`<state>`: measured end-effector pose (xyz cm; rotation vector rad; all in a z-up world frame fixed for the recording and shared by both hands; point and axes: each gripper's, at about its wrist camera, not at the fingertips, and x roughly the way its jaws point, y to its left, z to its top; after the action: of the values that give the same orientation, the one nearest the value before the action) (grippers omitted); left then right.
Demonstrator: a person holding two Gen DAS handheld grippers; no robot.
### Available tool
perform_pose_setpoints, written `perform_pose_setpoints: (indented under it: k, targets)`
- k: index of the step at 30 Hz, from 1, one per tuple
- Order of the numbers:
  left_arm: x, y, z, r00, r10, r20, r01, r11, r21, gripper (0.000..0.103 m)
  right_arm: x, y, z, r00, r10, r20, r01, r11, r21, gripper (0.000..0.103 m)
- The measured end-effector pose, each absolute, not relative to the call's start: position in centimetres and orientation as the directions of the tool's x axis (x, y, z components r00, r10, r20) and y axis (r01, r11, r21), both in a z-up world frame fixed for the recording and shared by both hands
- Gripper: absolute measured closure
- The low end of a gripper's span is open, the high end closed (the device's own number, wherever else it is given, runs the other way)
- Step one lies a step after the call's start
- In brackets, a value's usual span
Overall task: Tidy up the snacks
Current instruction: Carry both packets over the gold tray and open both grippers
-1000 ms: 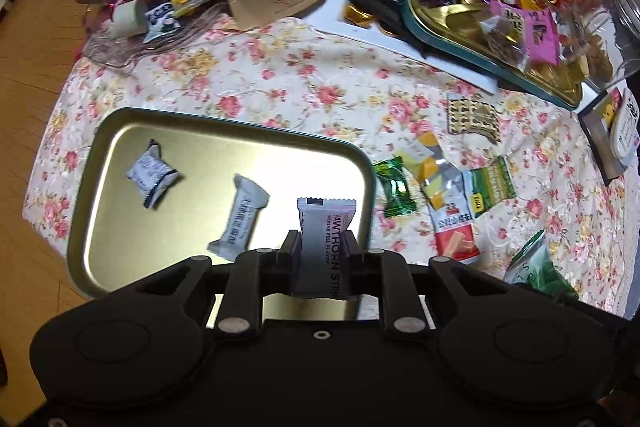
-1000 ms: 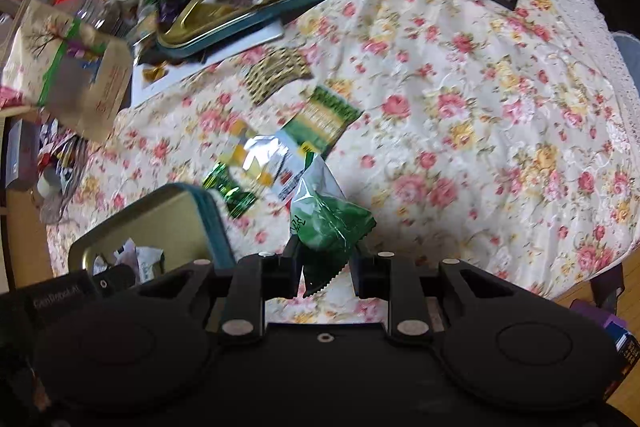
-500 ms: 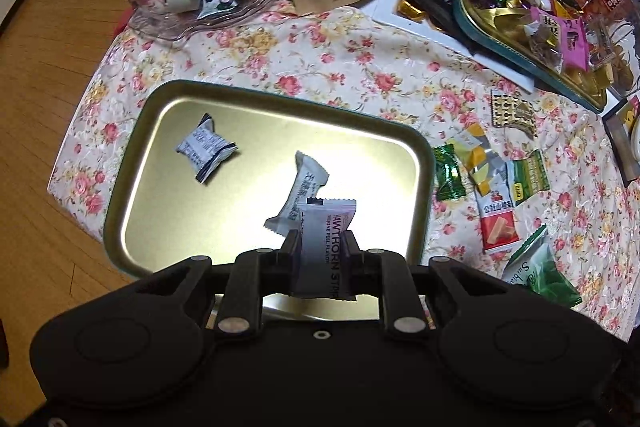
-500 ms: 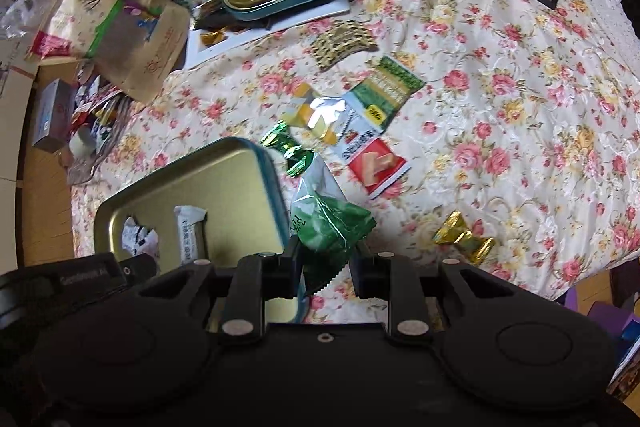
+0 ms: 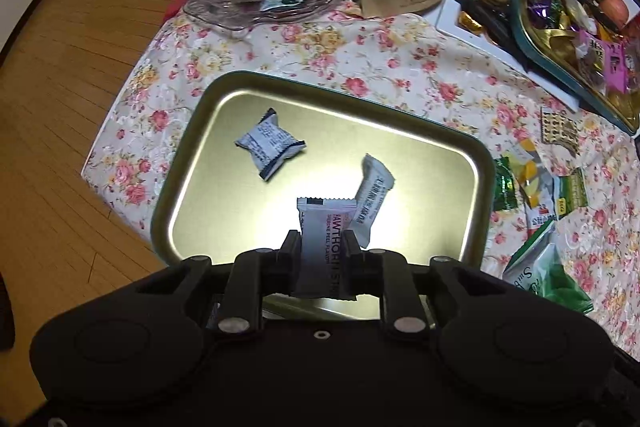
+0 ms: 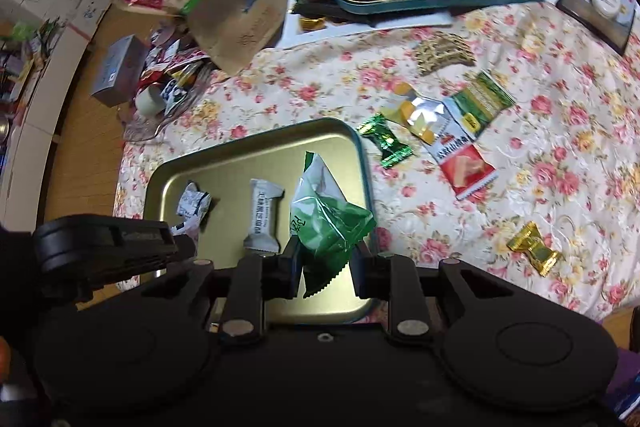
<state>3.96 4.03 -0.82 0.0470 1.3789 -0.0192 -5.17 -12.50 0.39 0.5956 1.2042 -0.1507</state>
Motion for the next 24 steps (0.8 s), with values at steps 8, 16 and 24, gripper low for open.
perform_pose_setpoints:
  k: [8,16,24]
  targets:
    - [4.5,5.9,-0.7,0.197,0.022,-0.980,0.005,1.000,0.023,0.070,-4.3,-10.6,1.0,0.388,0.245,-0.888,0.356,0.849,0.390,0.072]
    - [4.3,5.3,-0.6,0.188,-0.008,-0.982,0.038,0.999,-0.001,0.070,-4.1,-10.6,0.4,0.369,0.214,-0.904,0.381,0.853,0.357,0.058]
    - [3.7,3.1,-0.8,0.174,-0.020,-0.984,0.123,0.992,0.002,0.070,-4.7,-12.9,-0.8,0.300,0.167,-0.939,0.479,0.825,0.299,0.057]
